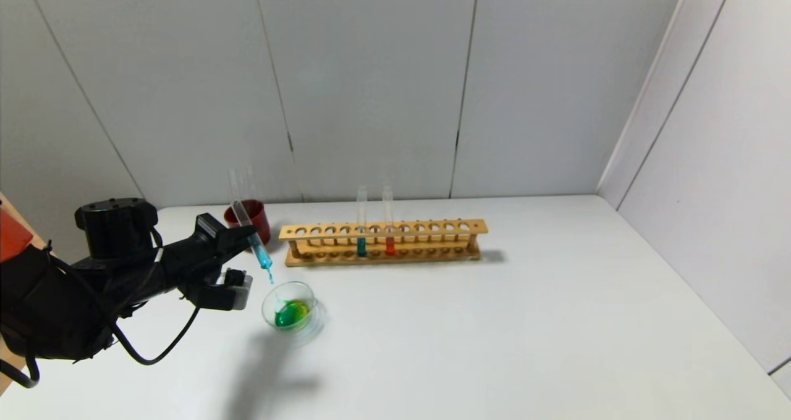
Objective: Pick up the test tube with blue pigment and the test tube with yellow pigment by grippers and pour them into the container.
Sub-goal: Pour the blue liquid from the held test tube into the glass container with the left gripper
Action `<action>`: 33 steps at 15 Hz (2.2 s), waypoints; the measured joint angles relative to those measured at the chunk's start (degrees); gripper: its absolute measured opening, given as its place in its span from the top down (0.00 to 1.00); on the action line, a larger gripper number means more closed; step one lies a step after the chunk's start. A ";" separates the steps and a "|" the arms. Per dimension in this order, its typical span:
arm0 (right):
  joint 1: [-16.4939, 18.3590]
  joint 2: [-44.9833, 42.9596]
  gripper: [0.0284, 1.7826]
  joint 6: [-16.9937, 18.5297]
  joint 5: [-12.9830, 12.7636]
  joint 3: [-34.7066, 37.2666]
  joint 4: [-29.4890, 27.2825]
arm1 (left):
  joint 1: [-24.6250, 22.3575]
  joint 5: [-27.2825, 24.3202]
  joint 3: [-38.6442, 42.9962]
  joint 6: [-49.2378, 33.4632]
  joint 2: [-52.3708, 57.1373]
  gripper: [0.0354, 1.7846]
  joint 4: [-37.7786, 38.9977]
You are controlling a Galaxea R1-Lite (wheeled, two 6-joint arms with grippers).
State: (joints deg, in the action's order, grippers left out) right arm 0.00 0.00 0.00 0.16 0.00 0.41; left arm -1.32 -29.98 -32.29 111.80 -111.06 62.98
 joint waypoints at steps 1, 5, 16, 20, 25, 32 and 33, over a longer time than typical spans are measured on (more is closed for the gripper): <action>0.00 0.00 0.02 0.00 0.00 0.00 -0.01 | 0.00 0.02 0.00 0.27 0.01 0.85 0.02; 0.00 0.00 0.02 0.00 0.00 0.00 0.00 | -0.06 0.00 0.00 1.46 0.01 0.85 0.02; 0.00 0.00 0.02 0.00 0.00 0.00 0.00 | 0.00 0.00 -0.04 3.06 0.09 0.85 0.09; 0.00 0.00 0.02 0.00 0.00 0.00 0.00 | 0.05 -0.04 -0.06 4.44 0.20 0.85 0.11; 0.00 0.00 0.02 0.00 0.00 0.00 0.00 | 0.09 -0.04 -0.06 4.90 0.33 0.85 0.09; 0.00 0.00 0.02 0.00 0.00 0.00 0.00 | 0.06 -0.26 0.05 8.62 0.55 0.85 0.04; 0.00 0.00 0.02 0.00 0.00 0.00 -0.01 | 0.11 -0.21 0.05 8.87 0.56 0.85 0.06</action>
State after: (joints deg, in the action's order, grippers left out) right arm 0.00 0.00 0.00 0.16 0.00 0.40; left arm -1.21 -30.18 -32.24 120.67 -110.50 63.04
